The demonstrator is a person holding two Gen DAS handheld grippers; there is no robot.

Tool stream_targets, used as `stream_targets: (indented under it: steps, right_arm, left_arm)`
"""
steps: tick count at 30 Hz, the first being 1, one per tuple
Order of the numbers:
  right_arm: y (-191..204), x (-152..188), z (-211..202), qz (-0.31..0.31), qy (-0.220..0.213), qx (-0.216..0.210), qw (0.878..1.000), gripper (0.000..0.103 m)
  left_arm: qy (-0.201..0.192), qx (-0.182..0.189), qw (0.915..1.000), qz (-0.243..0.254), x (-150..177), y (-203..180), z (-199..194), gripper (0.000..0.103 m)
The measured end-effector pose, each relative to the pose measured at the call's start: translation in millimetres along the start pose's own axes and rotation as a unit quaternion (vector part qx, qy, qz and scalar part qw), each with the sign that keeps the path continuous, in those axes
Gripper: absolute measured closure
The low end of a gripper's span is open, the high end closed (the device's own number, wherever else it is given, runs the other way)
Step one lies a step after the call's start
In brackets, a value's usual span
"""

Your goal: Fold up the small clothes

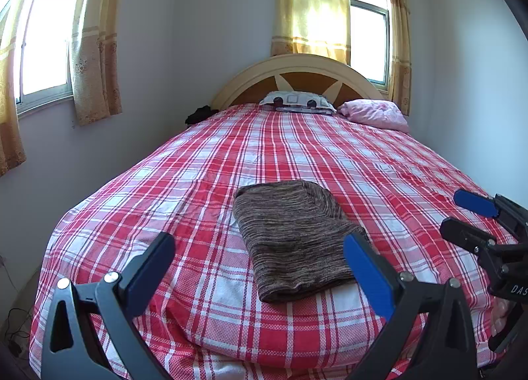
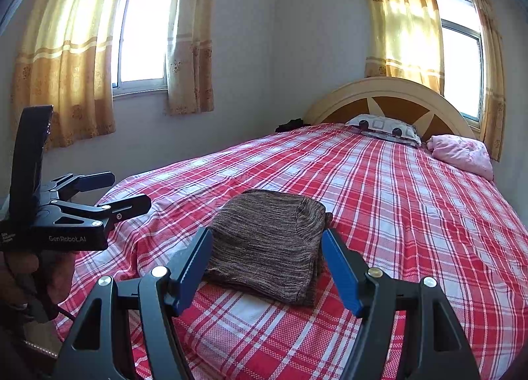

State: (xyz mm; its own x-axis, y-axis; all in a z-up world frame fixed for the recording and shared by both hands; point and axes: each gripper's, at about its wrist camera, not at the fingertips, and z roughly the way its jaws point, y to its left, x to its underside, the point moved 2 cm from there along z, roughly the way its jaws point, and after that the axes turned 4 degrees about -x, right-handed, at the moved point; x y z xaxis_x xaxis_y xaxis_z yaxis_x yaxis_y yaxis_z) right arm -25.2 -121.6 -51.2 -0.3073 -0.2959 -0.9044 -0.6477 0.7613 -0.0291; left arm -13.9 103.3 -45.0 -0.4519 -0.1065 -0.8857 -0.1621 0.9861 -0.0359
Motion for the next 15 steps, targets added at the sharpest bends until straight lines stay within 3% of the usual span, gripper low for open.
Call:
stream_targets:
  steps: [15]
  right_arm:
    - [-2.2,2.3,1.2,0.008,0.001,-0.001,1.000,0.034]
  left_arm:
    - [0.002,0.003,1.0000,0.000,1.0,-1.4,-0.4,0.000]
